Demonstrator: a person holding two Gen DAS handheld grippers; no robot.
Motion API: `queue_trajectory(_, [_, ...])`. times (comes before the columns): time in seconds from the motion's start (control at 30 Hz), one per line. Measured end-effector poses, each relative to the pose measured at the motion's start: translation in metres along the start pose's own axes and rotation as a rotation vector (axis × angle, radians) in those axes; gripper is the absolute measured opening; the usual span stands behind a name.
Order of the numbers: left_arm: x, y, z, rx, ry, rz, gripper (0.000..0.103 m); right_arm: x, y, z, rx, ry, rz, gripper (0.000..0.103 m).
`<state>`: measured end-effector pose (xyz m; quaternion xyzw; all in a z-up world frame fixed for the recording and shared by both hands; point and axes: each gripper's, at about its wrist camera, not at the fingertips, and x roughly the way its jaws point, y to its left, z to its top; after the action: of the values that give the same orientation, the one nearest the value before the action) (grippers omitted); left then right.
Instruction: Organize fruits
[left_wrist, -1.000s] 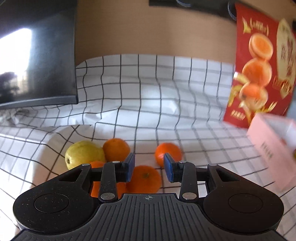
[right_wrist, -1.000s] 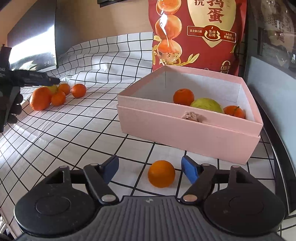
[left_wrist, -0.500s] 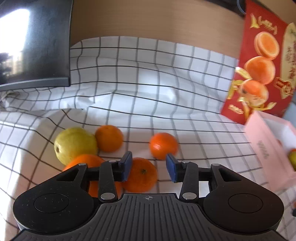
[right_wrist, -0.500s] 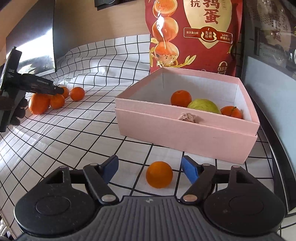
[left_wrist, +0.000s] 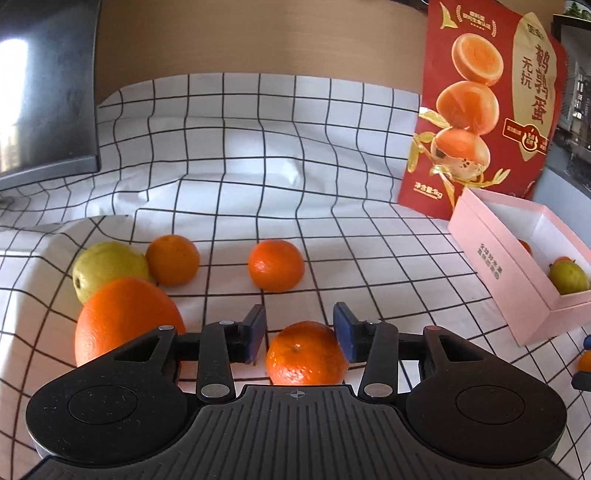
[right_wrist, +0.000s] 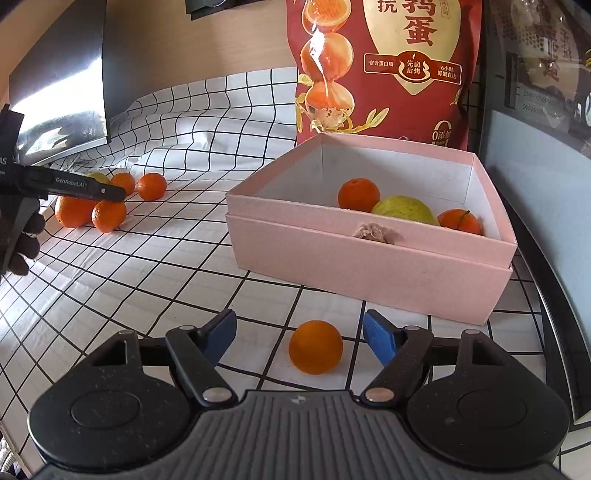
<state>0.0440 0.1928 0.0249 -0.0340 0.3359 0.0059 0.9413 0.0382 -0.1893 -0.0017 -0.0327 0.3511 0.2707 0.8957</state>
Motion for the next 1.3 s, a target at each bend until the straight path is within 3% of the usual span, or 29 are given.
queue_trajectory(0.2, [-0.002, -0.007, -0.006, 0.011, 0.04, -0.05, 0.048, 0.0, 0.0, 0.0, 0.004, 0.002, 0.001, 0.076])
queue_trajectory(0.83, [-0.046, -0.013, -0.038, 0.093, 0.0, -0.03, 0.049, 0.002, -0.002, -0.001, 0.01, 0.006, 0.001, 0.078])
queue_trajectory(1.07, [-0.048, -0.017, -0.056, 0.129, -0.006, 0.01, 0.065, 0.003, 0.0, -0.002, 0.011, 0.014, -0.005, 0.078])
queue_trajectory(1.3, [-0.042, -0.006, -0.057, 0.046, -0.022, -0.007, 0.066, 0.003, 0.0, -0.002, 0.017, 0.023, -0.006, 0.078])
